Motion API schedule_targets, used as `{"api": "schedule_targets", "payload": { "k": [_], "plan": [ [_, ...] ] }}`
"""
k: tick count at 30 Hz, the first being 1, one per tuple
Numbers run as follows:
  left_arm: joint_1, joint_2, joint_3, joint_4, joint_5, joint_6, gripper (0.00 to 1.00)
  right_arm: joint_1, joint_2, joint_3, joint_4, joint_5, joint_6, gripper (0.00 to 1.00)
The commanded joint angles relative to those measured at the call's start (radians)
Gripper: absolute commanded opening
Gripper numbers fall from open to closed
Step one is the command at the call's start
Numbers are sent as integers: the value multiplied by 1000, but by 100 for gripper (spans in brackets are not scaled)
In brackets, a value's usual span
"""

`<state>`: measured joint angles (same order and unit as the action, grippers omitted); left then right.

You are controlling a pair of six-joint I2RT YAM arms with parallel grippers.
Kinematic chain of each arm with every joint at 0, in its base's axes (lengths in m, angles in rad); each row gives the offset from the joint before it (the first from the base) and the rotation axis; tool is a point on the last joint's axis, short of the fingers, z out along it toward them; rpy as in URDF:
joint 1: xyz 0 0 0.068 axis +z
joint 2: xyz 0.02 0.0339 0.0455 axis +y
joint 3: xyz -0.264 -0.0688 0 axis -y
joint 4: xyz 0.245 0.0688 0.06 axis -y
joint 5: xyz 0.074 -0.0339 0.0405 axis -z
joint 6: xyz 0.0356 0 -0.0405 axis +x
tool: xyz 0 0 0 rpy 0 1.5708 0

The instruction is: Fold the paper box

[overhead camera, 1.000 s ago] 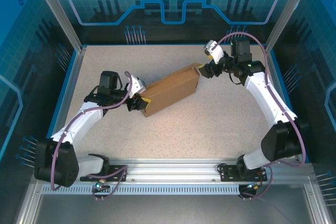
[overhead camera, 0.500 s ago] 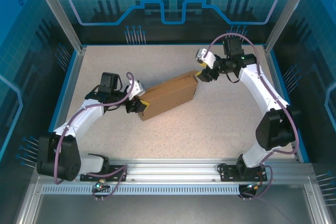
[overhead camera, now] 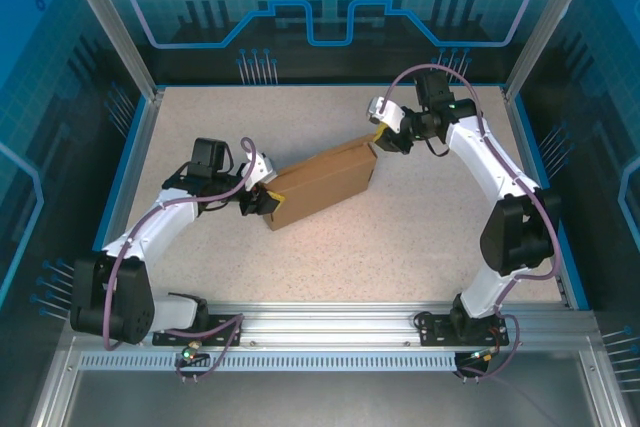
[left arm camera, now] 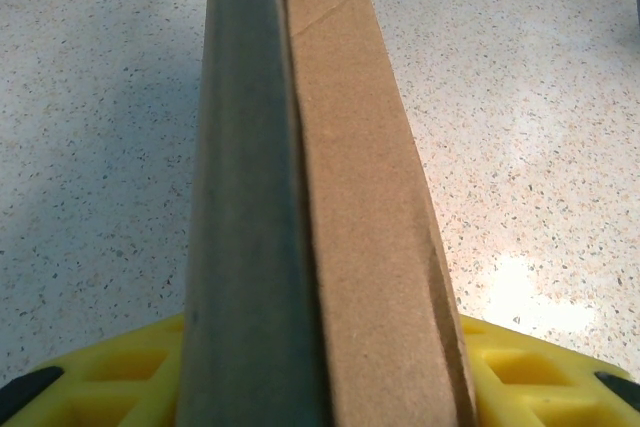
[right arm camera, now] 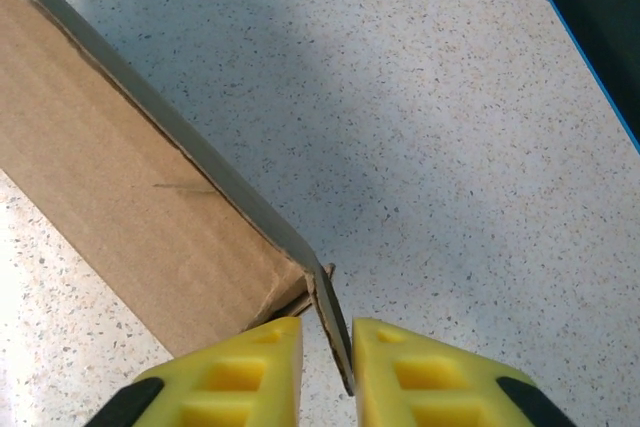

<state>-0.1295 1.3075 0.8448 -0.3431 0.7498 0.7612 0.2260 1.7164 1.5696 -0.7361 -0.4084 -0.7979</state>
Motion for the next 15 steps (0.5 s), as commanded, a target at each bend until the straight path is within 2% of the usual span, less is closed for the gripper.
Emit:
{"api": "schedule_targets", "payload": {
  "k": [1, 8, 15],
  "plan": [
    [10, 1, 39, 40, 54, 9, 44, 25, 12, 49, -40, -18, 44, 15],
    [10, 6, 30, 62, 16, -7, 44, 67, 7, 48, -49, 80, 219, 6],
    [9, 12, 28, 73, 3, -20, 44, 121, 2, 37, -48, 206, 418, 4]
  ]
}}
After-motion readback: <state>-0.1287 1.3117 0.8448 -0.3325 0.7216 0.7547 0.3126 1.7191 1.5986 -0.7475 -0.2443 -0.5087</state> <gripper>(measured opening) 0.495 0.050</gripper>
